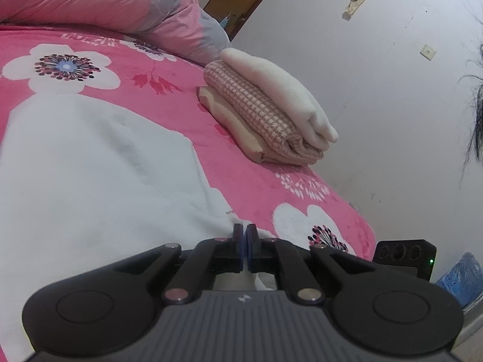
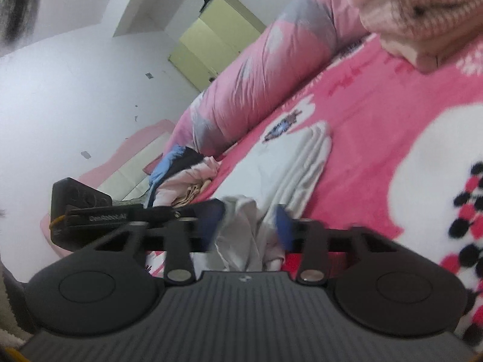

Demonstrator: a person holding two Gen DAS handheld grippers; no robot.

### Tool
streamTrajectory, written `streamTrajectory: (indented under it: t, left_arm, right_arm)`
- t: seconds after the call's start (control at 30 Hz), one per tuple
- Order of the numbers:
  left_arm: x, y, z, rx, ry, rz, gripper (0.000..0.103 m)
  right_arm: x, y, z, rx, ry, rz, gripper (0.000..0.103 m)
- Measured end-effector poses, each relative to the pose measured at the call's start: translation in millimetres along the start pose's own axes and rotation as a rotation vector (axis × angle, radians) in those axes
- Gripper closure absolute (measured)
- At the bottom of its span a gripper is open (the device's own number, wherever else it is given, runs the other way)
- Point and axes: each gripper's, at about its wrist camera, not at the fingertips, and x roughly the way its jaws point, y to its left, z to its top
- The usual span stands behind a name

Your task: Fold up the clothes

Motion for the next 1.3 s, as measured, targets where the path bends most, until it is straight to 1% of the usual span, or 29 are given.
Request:
streamTrajectory:
  t: [0.1, 0.2, 0.23, 0.3, 0.37, 0.43, 0.47, 0.5, 0.53, 0.57, 0.6, 0.63, 0.7, 0.73, 0.8, 0.93, 1.07, 1.3]
  left_arm:
    - [-1.9, 3.2, 0.8, -0.001, -0.002, 0.013, 0.1]
    - [-3.1, 5.9, 1.4, -0.002, -0.004, 0.025, 0.1]
    - [-4.0, 6.6, 1.2, -0.002, -0.005, 0.026, 0.1]
    - [-6.2, 7.7, 0.6, -0.004, -0.008, 0.024, 0.1]
    - [-8.2, 8.1, -0.1, -0.004, -0.01, 0.02, 0.1]
    - [-9.4, 7.8, -0.6, -0.005, -0.013, 0.014, 0.1]
    - [-9.9, 7.6, -0.8, -0.006, -0.015, 0.01, 0.1]
    - [-10.4, 7.4, -1.0, -0.007, -0.017, 0.006, 0.1]
    - [-10.9, 7.2, -1.1, -0.008, -0.02, 0.001, 0.1]
    - [-10.9, 7.0, -1.1, -0.009, -0.022, -0.003, 0.1]
    - [-11.0, 6.9, -1.2, -0.01, -0.024, -0.006, 0.1]
    - [-11.1, 7.1, -1.4, -0.01, -0.024, -0.009, 0.1]
    - [-11.1, 8.0, -2.1, -0.012, -0.024, -0.014, 0.1]
    - [-11.1, 8.8, -2.3, -0.014, -0.024, -0.015, 0.1]
    - [-11.1, 9.4, -2.2, -0.017, -0.026, -0.019, 0.1]
    - [-12.6, 8.2, -1.1, -0.016, -0.035, -0.041, 0.1]
    - [-12.6, 5.5, -0.3, -0.014, -0.04, -0.062, 0.1]
    - [-9.6, 4.9, 0.1, -0.024, -0.029, -0.085, 0.1]
  right_arm:
    - [-7.2, -1.7, -1.4, 0.019, -0.025, 0.005, 0.092]
    - [-15.8, -6.0, -3.3, 0.061, -0.069, -0.051, 0.092]
    - [-18.7, -7.5, -4.0, 0.075, -0.084, -0.071, 0.09]
    - [-22.7, -5.3, -5.4, 0.075, -0.096, -0.072, 0.088]
    - [-18.2, 4.9, -4.9, 0.031, -0.075, -0.056, 0.079]
    - [-12.4, 16.1, -4.1, -0.017, -0.049, -0.038, 0.045]
    - [-9.5, 21.8, -3.7, -0.042, -0.036, -0.029, 0.041]
    - [-6.6, 27.4, -3.3, -0.066, -0.023, -0.02, 0.041]
    - [-1.4, 29.8, -3.1, -0.08, -0.003, -0.029, 0.041]
    - [3.8, 28.7, -3.1, -0.077, 0.018, -0.042, 0.042]
    - [7.0, 26.0, -3.3, -0.061, 0.034, -0.044, 0.049]
    - [9.6, 22.9, -3.6, -0.042, 0.047, -0.043, 0.067]
    - [12.0, 24.0, -3.2, -0.058, 0.063, -0.031, 0.086]
    - [13.0, 25.1, -2.9, -0.07, 0.071, -0.024, 0.09]
    - [15.1, 27.4, -2.4, -0.094, 0.085, -0.011, 0.096]
    - [19.1, 31.9, -1.2, -0.143, 0.114, 0.015, 0.1]
    - [23.2, 36.4, -0.1, -0.192, 0.142, 0.041, 0.1]
    - [37.3, 55.9, -7.0, -0.447, 0.236, 0.026, 0.101]
